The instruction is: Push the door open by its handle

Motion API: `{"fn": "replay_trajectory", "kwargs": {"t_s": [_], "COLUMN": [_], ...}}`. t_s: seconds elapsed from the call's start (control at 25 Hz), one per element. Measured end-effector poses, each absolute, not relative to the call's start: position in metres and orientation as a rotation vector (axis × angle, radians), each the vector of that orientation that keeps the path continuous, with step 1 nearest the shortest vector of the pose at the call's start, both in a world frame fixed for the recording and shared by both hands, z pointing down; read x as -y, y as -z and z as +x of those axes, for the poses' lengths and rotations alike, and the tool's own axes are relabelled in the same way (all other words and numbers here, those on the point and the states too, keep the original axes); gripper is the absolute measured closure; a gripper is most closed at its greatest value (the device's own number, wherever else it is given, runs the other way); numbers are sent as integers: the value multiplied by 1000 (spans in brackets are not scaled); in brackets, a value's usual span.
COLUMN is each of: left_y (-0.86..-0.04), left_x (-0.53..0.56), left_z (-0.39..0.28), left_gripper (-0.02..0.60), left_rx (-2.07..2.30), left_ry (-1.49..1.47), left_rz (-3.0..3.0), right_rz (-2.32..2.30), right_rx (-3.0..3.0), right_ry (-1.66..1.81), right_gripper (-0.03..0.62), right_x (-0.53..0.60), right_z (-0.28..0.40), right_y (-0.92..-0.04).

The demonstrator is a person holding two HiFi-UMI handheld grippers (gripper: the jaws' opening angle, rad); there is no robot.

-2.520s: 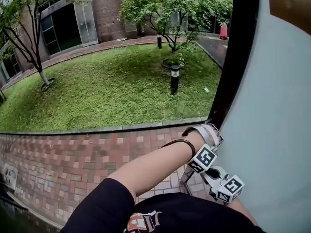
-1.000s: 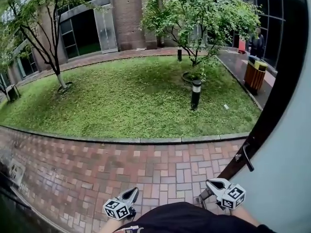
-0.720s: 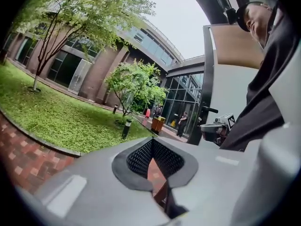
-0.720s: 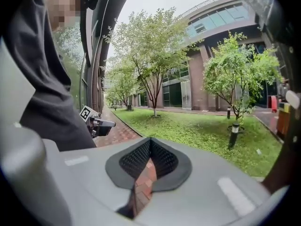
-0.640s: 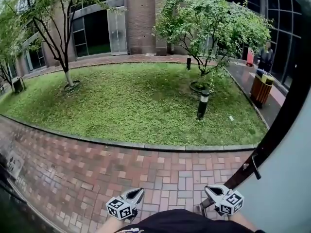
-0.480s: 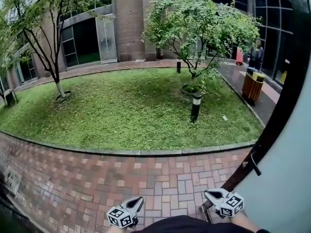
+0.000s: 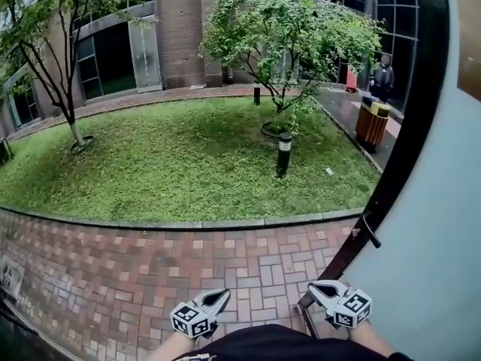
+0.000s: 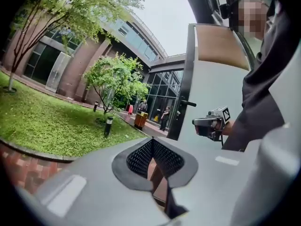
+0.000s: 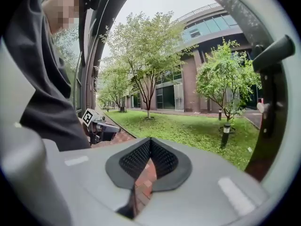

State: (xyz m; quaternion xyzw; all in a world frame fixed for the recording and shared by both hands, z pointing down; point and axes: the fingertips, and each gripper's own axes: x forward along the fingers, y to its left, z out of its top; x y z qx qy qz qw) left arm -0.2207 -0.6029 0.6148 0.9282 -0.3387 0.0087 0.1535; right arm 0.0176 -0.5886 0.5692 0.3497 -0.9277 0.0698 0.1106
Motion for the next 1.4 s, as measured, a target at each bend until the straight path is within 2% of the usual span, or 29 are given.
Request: {"fn": "replay_trajectory", "kwargs": {"t_s": [0.44,0.8,1.2,1.4], "left_y": [-593,-562,-535,-534], "left_x": [446,323,221,131], "left_z": [-180,-229,-192,-191], "left_gripper": [580,580,580,580], "left_rx": [1341,1717,1541,1432], "left_ry": [13,10,-79,-41], "left_rz": [2455,2262,2549,2616], "right_rz": [600,309,414,357], "right_rx": [2888,2959,2918,2824], "right_ry": [-136,-147,-138,-184], "right_gripper": [594,594,594,594], "right_x": [532,475,354,234], "right_z": [3,-40,-56,-69], "right_y": [-580,-568,-552,-562]}}
